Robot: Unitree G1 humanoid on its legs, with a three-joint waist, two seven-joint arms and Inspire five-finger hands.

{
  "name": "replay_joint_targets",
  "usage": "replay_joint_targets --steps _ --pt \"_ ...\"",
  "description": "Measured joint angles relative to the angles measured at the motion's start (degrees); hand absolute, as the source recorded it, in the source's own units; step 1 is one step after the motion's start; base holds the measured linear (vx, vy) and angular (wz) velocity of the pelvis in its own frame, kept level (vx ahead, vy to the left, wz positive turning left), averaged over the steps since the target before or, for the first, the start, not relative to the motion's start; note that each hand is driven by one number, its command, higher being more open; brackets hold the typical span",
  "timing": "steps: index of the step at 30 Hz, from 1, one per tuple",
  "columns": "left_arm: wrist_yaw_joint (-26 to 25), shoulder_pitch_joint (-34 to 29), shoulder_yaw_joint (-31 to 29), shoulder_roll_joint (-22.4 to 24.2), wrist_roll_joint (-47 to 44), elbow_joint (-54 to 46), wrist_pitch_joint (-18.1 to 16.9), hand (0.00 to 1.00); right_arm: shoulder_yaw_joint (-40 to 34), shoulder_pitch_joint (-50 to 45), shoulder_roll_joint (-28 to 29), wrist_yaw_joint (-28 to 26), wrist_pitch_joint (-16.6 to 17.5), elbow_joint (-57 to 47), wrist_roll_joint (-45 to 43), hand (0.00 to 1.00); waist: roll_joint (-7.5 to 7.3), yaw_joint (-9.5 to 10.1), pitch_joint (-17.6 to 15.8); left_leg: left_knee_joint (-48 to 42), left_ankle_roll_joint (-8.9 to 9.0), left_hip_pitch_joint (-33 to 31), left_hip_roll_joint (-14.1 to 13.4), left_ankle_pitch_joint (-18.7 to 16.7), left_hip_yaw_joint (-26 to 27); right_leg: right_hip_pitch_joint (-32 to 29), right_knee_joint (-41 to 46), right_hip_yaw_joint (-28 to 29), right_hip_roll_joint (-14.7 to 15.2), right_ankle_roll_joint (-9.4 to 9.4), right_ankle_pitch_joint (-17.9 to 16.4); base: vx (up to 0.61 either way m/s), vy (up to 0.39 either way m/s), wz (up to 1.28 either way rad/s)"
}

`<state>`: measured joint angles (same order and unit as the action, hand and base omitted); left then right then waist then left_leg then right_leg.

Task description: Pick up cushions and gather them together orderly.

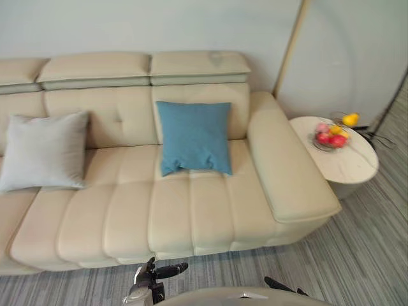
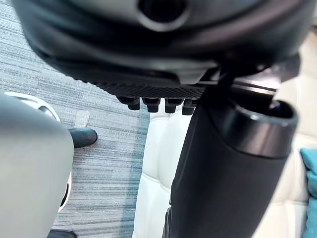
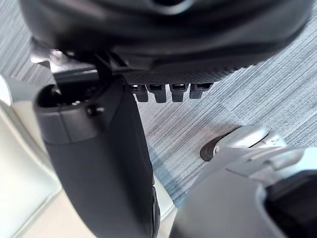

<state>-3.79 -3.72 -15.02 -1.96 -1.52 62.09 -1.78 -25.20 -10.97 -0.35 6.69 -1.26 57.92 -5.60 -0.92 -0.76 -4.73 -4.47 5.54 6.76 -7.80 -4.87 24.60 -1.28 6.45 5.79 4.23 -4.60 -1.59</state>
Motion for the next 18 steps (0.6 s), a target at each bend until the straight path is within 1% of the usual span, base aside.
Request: replay_joint_targets --steps 2,3,4,5,6,7,8,9,10,11,12,13,14,15,16,17,18 --pt "0.1 0.2 -0.2 0.3 0.0 0.0 0.0 1.00 0.1 0.1 0.0 0.1 0.0 -0.9 0.0 1.00 0.47 -0.45 -0.7 -1.4 0.22 -0.1 -0.6 -1.6 1.0 -1.2 0.4 2.7 -1.4 0.27 0.3 0.03 -0.044 -0.97" --pt "0.1 0.2 -2.0 0.9 0.2 0.0 0.1 1.00 1.5 0.1 -0.3 0.0 0.0 -1.6 0.6 1.00 0.65 -0.73 -1.0 -2.4 0.74 0.0 -1.6 -2.5 4.1 -2.9 0.9 5.6 -2.8 0.17 1.0 0.06 -0.039 -1.70" --pt "0.0 0.4 -3.6 1.2 0.3 0.0 0.1 1.00 3.5 0.6 -0.8 0.0 0.0 -2.6 1.4 1.00 1.03 -0.82 -1.2 -4.3 0.67 0.0 -3.0 -3.1 9.0 -5.7 2.2 9.6 -5.0 0.49 1.9 0.06 -0.032 -1.81" --pt "-0.1 0.4 -4.1 1.2 0.3 0.0 0.1 1.00 4.2 1.2 -0.9 0.0 0.0 -2.7 1.6 1.00 0.92 -0.83 -1.3 -5.0 0.37 -0.1 -3.4 -3.4 10.9 -7.0 2.8 10.7 -5.8 0.83 2.5 0.08 -0.063 -2.22" --pt "-0.3 0.7 -4.4 1.0 0.8 0.0 0.1 1.00 5.5 2.7 -1.0 0.1 0.1 -3.1 1.7 1.00 0.50 -0.76 -1.5 -6.0 -0.17 -0.3 -4.2 -3.7 13.9 -9.5 3.4 10.4 -7.5 1.83 4.4 0.07 -0.094 -2.06" --pt "-0.3 1.1 -4.3 0.8 1.5 -0.1 0.1 1.00 6.3 3.9 -1.1 0.1 0.4 -3.5 1.9 1.00 0.29 -0.66 -1.6 -7.0 -0.65 -0.6 -4.9 -4.0 16.4 -11.3 2.9 8.4 -8.4 3.27 6.2 0.07 -0.153 -2.62" --pt "-0.5 2.1 -4.0 0.8 2.1 0.0 0.2 1.00 6.1 5.7 -0.6 0.4 0.6 -3.8 2.2 1.00 0.29 -0.95 -2.4 -7.9 -0.69 0.0 -5.9 -4.6 20.6 -13.1 2.2 2.7 -8.1 5.86 5.7 0.04 -0.145 -1.85" --pt "-0.5 2.8 -3.8 1.1 2.1 -0.1 0.3 1.00 6.0 5.9 -0.6 0.5 0.6 -3.8 2.1 1.00 0.57 -1.19 -2.8 -8.1 -0.27 0.4 -6.3 -4.9 21.2 -13.7 3.2 -1.0 -7.3 6.76 4.9 0.00 -0.080 -1.67" --pt "-0.6 4.4 -2.8 1.4 2.1 -0.5 0.4 1.00 5.4 6.2 -0.5 0.7 0.2 -4.0 2.1 1.00 0.72 -1.33 -3.7 -8.4 0.08 2.0 -6.3 -5.1 23.9 -15.3 6.8 -12.7 -3.5 7.43 3.3 0.01 -0.007 -0.99" --pt "-0.7 4.6 -1.7 1.4 2.1 -0.7 0.4 1.00 5.4 6.3 -0.5 0.7 0.2 -3.9 2.1 1.00 0.80 -1.40 -3.8 -8.7 0.39 2.6 -6.4 -5.3 25.1 -15.8 8.1 -16.8 -2.2 7.76 2.8 0.05 0.010 -1.15" --pt "-0.7 5.2 0.3 1.1 2.1 -0.9 0.4 1.00 5.5 6.9 -0.8 0.7 0.6 -3.6 2.1 1.00 1.04 -2.36 -3.7 -9.3 0.44 3.2 -6.9 -5.3 26.9 -16.5 10.4 -24.8 -0.3 10.50 0.4 0.13 -0.049 -0.74" --pt "-0.6 5.6 1.9 1.0 2.1 -1.5 0.2 1.00 5.6 7.5 -1.5 0.8 0.7 -3.0 2.1 1.00 1.34 -3.11 -3.7 -8.6 0.54 3.7 -7.0 -5.2 27.7 -16.6 13.3 -32.3 1.8 11.54 -2.6 0.23 -0.098 -0.71" --pt "-0.5 5.7 2.9 1.3 2.1 -2.2 -0.1 1.00 5.6 7.8 -2.0 0.9 0.7 -2.4 2.2 1.00 2.20 -2.96 -4.3 -7.7 1.18 4.5 -7.0 -4.9 29.1 -16.6 16.2 -37.2 3.9 11.49 -5.0 0.31 -0.141 -0.80" --pt "-0.3 5.9 2.8 1.6 2.1 -2.0 0.0 1.00 4.4 8.1 -2.0 0.9 0.8 -2.0 2.2 1.00 2.08 -2.86 -4.6 -6.7 2.68 6.5 -6.8 -4.1 31.3 -17.2 19.6 -37.5 4.3 11.93 -7.0 0.35 -0.178 -1.01" --pt "-0.1 5.9 2.9 1.9 2.1 -1.1 0.1 1.00 3.9 8.2 -2.6 1.0 1.2 -1.4 2.2 1.00 2.77 -2.93 -4.8 -6.4 3.40 7.4 -7.0 -2.9 31.8 -17.8 20.6 -35.4 3.0 12.31 -8.0 0.28 -0.190 -0.82" --pt "-0.1 5.9 2.9 2.0 2.1 -1.0 0.1 1.00 3.9 8.2 -2.6 1.0 1.2 -1.3 2.2 1.00 2.78 -2.91 -4.8 -6.5 3.43 7.4 -7.0 -2.8 31.8 -17.8 20.6 -35.2 2.9 12.34 -8.1 0.27 -0.262 -0.89" --pt "0.2 5.6 2.8 2.0 2.1 0.1 0.4 1.00 3.9 8.3 -3.0 1.0 1.3 -0.5 2.2 1.00 3.01 -3.09 -5.0 -11.0 3.46 7.8 -8.7 -1.0 31.3 -17.7 21.0 -32.6 1.3 12.51 -9.2 0.20 -0.242 -0.80"
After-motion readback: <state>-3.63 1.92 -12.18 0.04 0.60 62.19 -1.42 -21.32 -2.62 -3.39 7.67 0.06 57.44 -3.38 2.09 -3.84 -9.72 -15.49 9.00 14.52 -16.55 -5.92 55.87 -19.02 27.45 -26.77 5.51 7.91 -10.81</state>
